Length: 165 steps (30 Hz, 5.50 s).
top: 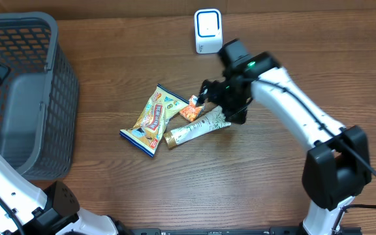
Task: Scan the item barcode
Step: 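Reach the right gripper to the shampoo tube and grasp it, then hold the shampoo tube up to the white scanner, then carry the shampoo tube off the table's right edge, return gripper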
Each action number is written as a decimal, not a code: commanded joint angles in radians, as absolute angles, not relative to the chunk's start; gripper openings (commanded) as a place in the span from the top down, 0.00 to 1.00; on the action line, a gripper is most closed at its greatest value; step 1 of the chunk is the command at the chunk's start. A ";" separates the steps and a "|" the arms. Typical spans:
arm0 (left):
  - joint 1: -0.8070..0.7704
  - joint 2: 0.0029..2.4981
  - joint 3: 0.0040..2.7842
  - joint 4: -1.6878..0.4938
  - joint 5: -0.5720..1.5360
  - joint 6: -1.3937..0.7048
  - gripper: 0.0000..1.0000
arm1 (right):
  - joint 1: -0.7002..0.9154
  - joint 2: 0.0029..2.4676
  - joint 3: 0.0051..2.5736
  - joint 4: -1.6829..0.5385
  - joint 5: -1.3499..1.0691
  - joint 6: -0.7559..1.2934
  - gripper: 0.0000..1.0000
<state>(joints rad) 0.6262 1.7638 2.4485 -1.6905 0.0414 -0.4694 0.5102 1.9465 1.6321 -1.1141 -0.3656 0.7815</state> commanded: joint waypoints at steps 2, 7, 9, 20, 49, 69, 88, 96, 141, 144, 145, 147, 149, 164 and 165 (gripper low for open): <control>0.628 1.765 2.454 -1.689 0.041 -0.476 0.00 | 0.641 1.938 1.568 -1.047 -0.174 1.034 0.00; 0.628 1.765 2.454 -1.689 0.041 -0.476 0.00 | 0.720 1.941 1.500 -0.945 -0.098 1.171 0.00; 0.628 1.765 2.454 -1.689 0.041 -0.476 0.00 | 0.730 1.943 1.476 -0.939 -0.047 1.260 0.00; 0.628 1.765 2.454 -1.689 0.041 -0.476 0.00 | 0.730 1.990 1.375 -0.786 -0.028 1.288 0.00; 0.628 1.765 2.454 -1.689 0.042 -0.476 0.00 | 0.600 2.031 1.407 -1.016 -0.136 1.079 0.73; 0.628 1.765 2.454 -1.690 0.042 -0.476 0.00 | 0.380 2.039 1.850 -0.551 -0.136 0.749 0.96; 0.628 1.765 2.454 -1.689 0.041 -0.476 0.00 | 0.378 2.280 1.851 -0.065 -0.128 1.309 0.96; 0.628 1.765 2.454 -1.689 0.041 -0.476 0.00 | 0.375 2.279 1.894 -0.068 -0.200 1.213 0.96; 0.628 1.765 2.454 -1.690 0.041 -0.476 0.00 | -0.915 2.025 1.723 -1.130 0.282 0.847 0.52; 0.628 1.765 2.454 -1.689 0.041 -0.476 0.00 | -0.915 2.024 1.728 -1.132 0.188 0.786 0.40; 0.628 1.765 2.454 -1.689 0.042 -0.476 0.01 | -0.915 2.020 1.736 -1.134 0.128 0.751 0.36; 0.628 1.765 2.454 -1.689 0.042 -0.476 0.00 | -0.915 2.007 1.758 -1.139 -0.011 0.686 0.29; 0.628 1.765 2.454 -1.689 0.041 -0.476 0.00 | -0.911 1.978 1.770 -1.138 -0.155 0.630 0.24; 0.628 1.765 2.454 -1.689 0.041 -0.476 0.00 | -0.336 1.782 1.743 -1.179 -0.609 0.324 0.00; 0.628 1.765 2.454 -1.689 0.042 -0.476 0.00 | -0.274 1.782 1.738 -1.156 -0.594 0.324 0.00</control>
<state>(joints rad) 0.6262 1.7638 2.4485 -1.6905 0.0414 -0.4694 -0.3916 1.7855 1.7508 -1.1889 -0.6079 0.3786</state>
